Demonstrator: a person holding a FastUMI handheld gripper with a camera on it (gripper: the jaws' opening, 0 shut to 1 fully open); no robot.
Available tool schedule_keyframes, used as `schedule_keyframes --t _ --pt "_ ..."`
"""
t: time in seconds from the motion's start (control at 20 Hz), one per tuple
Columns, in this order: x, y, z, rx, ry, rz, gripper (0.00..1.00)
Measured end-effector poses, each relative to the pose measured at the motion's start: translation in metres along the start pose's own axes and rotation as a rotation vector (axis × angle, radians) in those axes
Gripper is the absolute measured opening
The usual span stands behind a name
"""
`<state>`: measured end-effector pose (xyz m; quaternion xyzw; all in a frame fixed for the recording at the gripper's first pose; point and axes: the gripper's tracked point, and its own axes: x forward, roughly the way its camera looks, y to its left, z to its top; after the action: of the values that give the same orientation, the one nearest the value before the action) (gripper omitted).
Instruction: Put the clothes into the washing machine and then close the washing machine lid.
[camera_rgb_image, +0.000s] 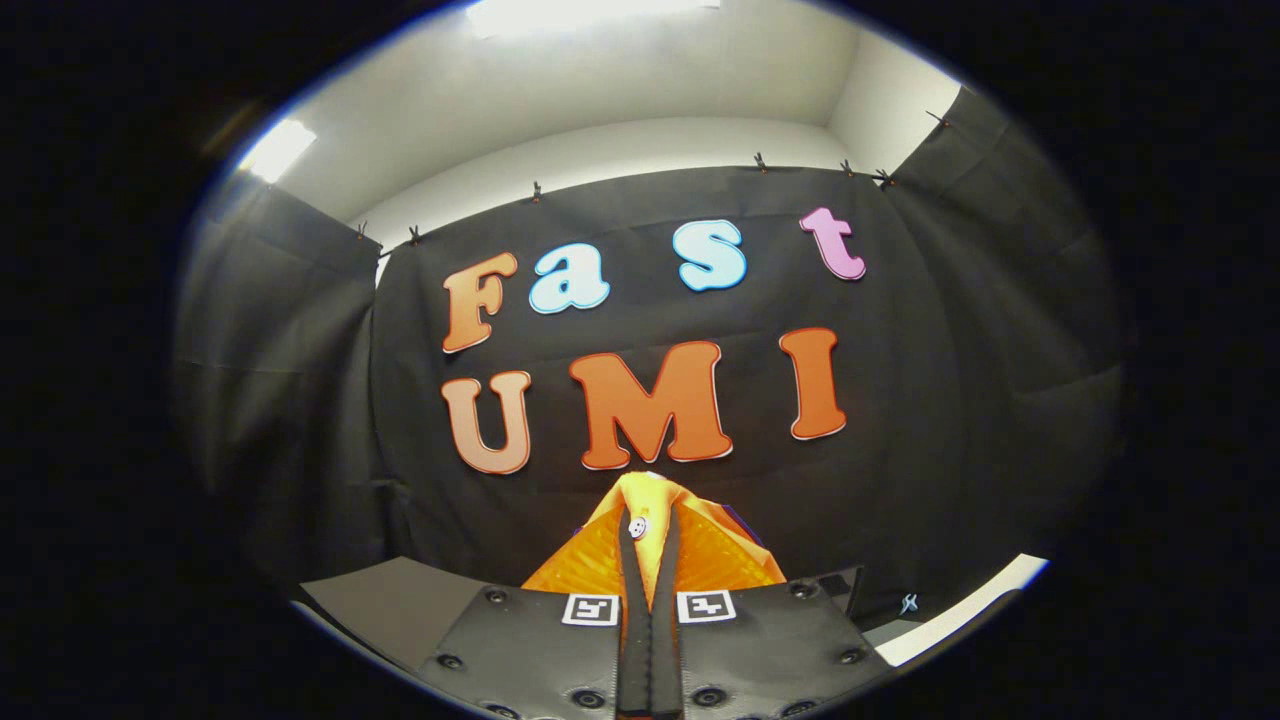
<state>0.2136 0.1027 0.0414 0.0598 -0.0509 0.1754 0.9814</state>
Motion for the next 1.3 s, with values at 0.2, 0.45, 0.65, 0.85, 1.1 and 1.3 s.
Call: schedule_keyframes --t 0.2,0.45,0.65,0.85,1.1,1.3 --pt "0.007 -0.032 -0.056 0.003 0.065 -0.017 0.08" --pt "0.023 -0.057 -0.144 0.017 0.182 -0.014 0.08" --pt "0.037 -0.075 -0.227 0.050 0.327 -0.024 0.08" --pt "0.048 -0.090 -0.314 0.086 0.482 -0.043 0.08" --pt "0.058 -0.092 -0.377 0.092 0.582 -0.083 0.08" --pt "0.047 -0.099 -0.436 0.072 0.709 -0.101 0.08"
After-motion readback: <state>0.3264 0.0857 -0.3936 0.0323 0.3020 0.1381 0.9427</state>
